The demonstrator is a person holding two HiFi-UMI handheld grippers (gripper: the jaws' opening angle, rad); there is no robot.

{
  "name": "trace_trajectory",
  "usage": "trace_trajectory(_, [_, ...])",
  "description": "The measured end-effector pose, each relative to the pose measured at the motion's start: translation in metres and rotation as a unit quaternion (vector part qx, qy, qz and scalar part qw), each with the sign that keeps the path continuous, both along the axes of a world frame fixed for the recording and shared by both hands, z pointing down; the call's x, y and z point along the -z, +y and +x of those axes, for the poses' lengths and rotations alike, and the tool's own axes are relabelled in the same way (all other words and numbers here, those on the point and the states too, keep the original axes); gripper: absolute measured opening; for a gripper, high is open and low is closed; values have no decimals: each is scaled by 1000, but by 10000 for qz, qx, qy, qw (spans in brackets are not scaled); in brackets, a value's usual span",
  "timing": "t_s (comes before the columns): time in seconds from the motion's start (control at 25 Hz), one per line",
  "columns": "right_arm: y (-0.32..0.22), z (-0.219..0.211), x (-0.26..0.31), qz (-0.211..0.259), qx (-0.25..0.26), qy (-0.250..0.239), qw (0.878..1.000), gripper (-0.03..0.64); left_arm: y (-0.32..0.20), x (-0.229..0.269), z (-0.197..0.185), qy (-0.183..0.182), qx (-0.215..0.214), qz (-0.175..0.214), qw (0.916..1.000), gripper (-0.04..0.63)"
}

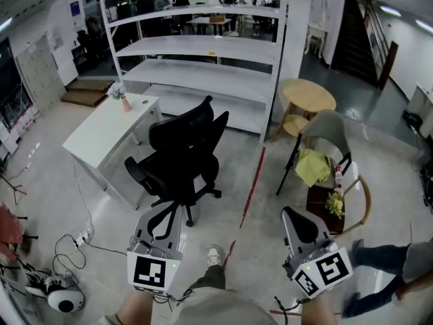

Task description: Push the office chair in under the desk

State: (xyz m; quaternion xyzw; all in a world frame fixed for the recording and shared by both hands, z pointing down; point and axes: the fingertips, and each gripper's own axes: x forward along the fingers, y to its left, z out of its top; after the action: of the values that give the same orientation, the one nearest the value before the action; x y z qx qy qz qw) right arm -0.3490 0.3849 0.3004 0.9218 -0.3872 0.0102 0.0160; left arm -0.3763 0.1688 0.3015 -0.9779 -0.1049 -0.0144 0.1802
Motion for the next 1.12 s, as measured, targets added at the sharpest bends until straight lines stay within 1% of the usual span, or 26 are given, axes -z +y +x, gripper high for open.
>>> trace_trajectory(0.28, [-26,58,-2,-124,169,-17,9998,6,-20,0,58,45,49,-152,9999,6])
trace_trajectory(0.52, [-57,115,-6,-198,264,-121,9994,6,-50,-6,112,-79,125,-29,9999,7])
trace_trajectory(0.8, [-100,184,-4,-301,296,-165,9990,6,-92,-1,178,-34,163,-272,9995,6])
trace_trajectory(0.88, [-112,203,-5,-315,288,-177,9989,6,-103,-3,195,-48,136,-219,9997,6])
trace_trajectory(1.04, [-135,236,-7,-371,301,-182,9987,6,-123,0,227,-21,147,-350,9993,6])
trace_trajectory(1.12, [-143,250,-9,-400,292,-155,9987,6,-132,0,240,-17,156,-338,9993,6])
